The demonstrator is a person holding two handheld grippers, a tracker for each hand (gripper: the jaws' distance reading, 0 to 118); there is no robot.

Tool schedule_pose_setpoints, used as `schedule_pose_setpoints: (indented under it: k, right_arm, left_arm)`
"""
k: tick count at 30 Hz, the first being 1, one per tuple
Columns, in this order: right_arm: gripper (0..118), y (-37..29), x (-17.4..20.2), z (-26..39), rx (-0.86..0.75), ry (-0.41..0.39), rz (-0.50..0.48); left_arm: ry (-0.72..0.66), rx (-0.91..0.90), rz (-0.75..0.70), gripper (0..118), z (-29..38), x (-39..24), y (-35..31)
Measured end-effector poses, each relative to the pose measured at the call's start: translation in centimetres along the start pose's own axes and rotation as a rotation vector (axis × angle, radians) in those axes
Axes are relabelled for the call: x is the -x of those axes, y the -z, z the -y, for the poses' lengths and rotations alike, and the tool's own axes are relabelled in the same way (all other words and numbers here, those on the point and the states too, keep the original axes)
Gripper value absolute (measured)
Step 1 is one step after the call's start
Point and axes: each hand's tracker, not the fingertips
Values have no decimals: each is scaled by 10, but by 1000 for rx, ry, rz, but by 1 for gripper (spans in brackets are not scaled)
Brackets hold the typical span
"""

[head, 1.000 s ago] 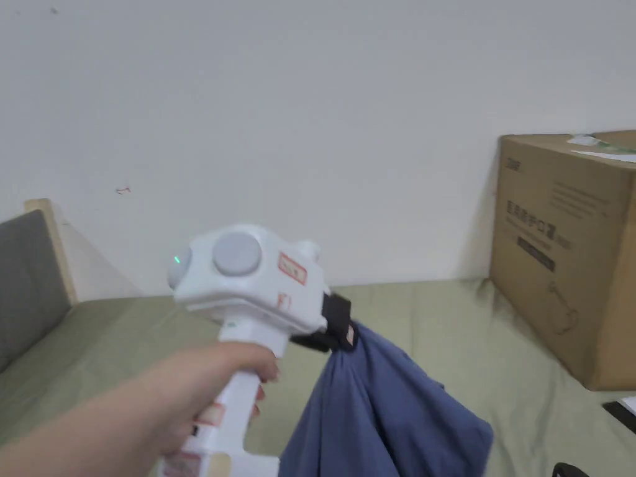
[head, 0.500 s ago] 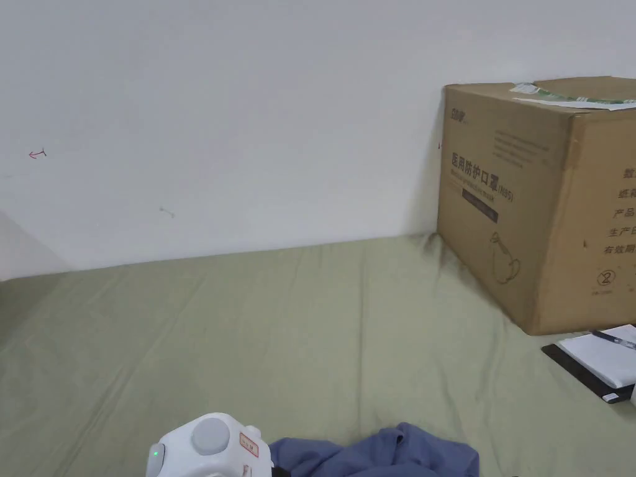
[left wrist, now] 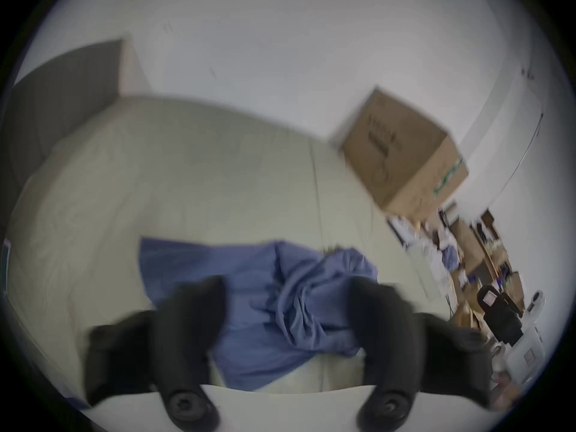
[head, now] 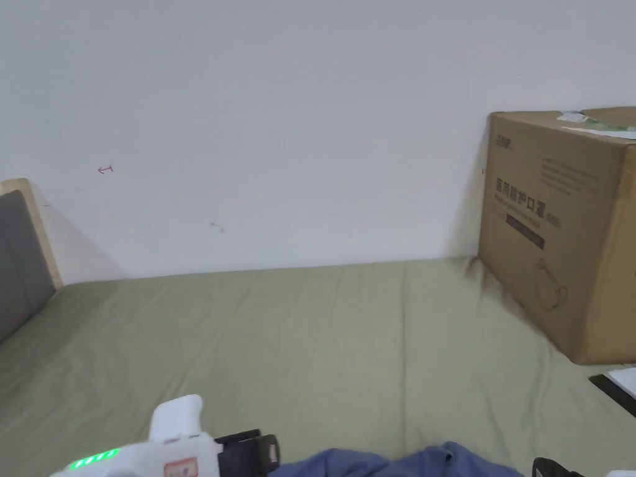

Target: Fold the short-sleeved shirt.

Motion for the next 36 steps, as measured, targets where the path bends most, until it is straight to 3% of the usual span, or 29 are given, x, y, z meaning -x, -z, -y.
schedule_pose_setpoints:
  k: [2, 3, 6, 9, 17, 20, 22, 24, 26, 28, 32, 33, 34, 35, 36]
  right_arm:
    - [0, -7, 5, 2, -67, -2, 7]
    - [0, -11, 7, 5, -105, -1, 12]
    - [0, -23, 13, 14, -196, -1, 26]
    - [0, -31, 18, 20, -208, -18, 31]
    - [0, -28, 23, 15, -185, -24, 9]
    - [0, -27, 25, 10, -143, -5, 23]
    - [0, -25, 25, 3, -99, 41, -9]
    - [0, -21, 24, -4, -85, 67, -64]
    - [0, -15, 27, -6, -71, 56, -53]
    - [0, -6, 30, -4, -42, 49, -59]
    - [0, 13, 31, 7, 26, 33, -76]
    - [0, 19, 32, 10, 46, 24, -74]
    - [0, 24, 32, 13, 64, 16, -73]
    - [0, 30, 32, 16, 83, 7, -70]
    - [0, 36, 33, 20, 101, 1, -67]
  left_arm:
    - [91, -100, -57, 2, 21, 0, -23]
    - [138, -168, -111, 0, 34, -1, -36]
    - [158, -347, -45, 0, 67, 7, -73]
    - [131, -476, -173, 0, 93, 5, -100]
    - [127, -445, -196, 0, 90, 19, -105]
    - [107, -472, -130, 0, 35, 20, -103]
    - [91, -389, -148, 0, -23, 25, -88]
    - [46, -118, -134, 0, -82, 48, -45]
    - [-1, 184, -180, 0, -114, 75, 12]
    - [-109, 481, -168, 0, -114, 115, 78]
    - [-138, 620, -292, 0, -80, 157, 154]
    - [-107, 606, -308, 8, -70, 163, 165]
    - [-94, 594, -307, 31, -66, 168, 176]
    - [-102, 599, -293, 79, -62, 172, 188]
    - [-118, 602, -290, 110, -58, 178, 201]
